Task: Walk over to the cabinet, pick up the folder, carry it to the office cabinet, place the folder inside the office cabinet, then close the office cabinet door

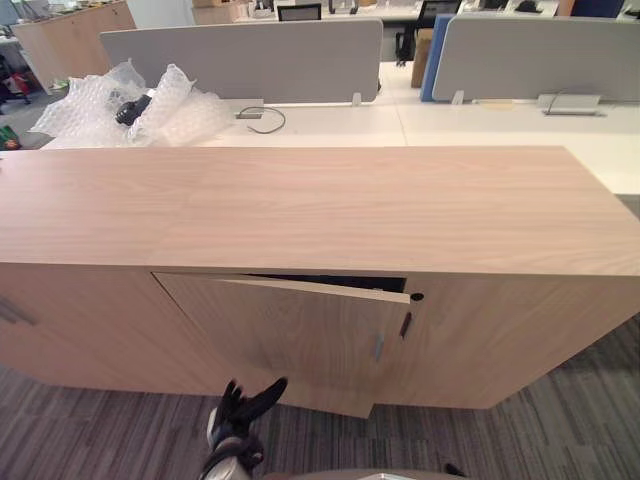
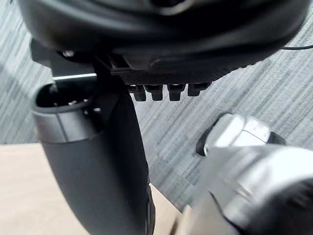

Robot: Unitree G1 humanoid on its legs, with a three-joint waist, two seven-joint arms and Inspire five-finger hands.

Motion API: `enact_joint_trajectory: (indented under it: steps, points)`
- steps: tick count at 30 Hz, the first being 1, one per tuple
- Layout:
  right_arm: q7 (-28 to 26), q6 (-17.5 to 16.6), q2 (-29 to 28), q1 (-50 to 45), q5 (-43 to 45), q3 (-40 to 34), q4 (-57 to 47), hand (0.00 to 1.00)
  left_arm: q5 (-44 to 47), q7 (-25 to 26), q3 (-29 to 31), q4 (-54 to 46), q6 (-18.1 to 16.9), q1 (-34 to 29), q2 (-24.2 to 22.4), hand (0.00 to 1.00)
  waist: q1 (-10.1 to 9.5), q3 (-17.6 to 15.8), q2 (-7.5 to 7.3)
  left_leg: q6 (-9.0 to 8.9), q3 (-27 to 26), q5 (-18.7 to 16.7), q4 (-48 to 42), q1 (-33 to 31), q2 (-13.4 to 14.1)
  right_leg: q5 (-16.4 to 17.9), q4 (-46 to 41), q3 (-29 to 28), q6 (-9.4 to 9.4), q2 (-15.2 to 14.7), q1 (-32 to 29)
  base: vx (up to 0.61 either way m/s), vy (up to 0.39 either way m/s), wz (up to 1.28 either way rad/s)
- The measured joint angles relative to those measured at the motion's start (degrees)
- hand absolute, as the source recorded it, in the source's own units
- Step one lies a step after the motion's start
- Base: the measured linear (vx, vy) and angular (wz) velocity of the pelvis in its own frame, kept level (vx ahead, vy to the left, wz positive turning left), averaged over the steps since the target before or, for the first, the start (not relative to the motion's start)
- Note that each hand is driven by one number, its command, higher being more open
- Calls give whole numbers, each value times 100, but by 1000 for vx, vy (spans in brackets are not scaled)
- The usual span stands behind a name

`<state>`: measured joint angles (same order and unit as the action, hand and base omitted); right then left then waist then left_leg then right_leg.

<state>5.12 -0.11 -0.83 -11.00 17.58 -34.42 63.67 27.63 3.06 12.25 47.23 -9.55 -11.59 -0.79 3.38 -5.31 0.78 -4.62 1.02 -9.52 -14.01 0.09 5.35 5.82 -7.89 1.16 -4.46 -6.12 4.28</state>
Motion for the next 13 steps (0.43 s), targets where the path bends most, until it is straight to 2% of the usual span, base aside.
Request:
enact_joint_trajectory:
  steps: [2,4,13]
  points:
    - [-15,-1,-72,-123,-73,50,-60,100,-12,-185,68,591,122,-144,146,100,-21,196,-86,85,-149,193,547,256,-171,-46,187,-48,-102,-181,27,100,116,-18]
    - [-41,9,-79,-119,-134,-40,-52,100,-116,-259,219,904,216,-157,195,100,-18,224,-72,105,-226,315,862,428,-228,-90,340,-94,-164,-233,95,99,49,-13]
    - [-74,58,-59,-77,-188,-386,-32,100,-817,-322,873,1159,253,-75,-76,100,-40,336,92,20,-322,445,1310,867,-98,-116,517,-55,-183,-105,297,58,-19,-6]
